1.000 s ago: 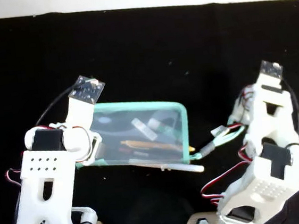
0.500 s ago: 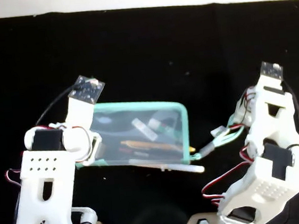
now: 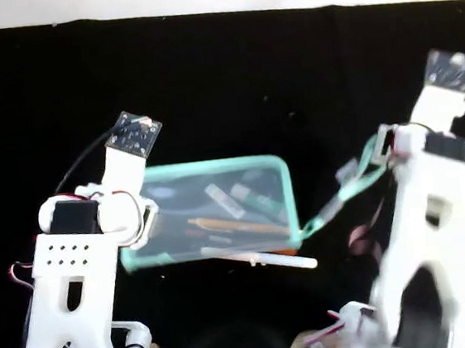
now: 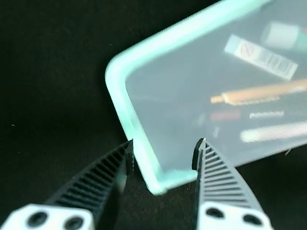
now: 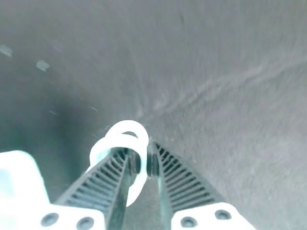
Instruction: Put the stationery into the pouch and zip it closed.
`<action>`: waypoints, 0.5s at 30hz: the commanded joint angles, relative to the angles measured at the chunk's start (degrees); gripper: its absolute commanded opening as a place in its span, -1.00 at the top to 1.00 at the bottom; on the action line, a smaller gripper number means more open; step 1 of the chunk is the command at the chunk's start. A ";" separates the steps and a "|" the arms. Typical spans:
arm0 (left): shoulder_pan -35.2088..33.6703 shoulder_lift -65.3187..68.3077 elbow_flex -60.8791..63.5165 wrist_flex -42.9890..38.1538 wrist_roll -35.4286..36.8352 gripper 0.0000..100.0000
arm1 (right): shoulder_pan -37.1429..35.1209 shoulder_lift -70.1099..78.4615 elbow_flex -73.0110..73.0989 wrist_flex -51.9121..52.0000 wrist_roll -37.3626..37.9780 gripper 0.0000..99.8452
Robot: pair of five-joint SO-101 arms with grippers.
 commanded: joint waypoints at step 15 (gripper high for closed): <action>5.05 -0.04 -10.86 -3.25 10.37 0.55 | -16.04 -17.63 -28.09 7.08 -6.07 0.99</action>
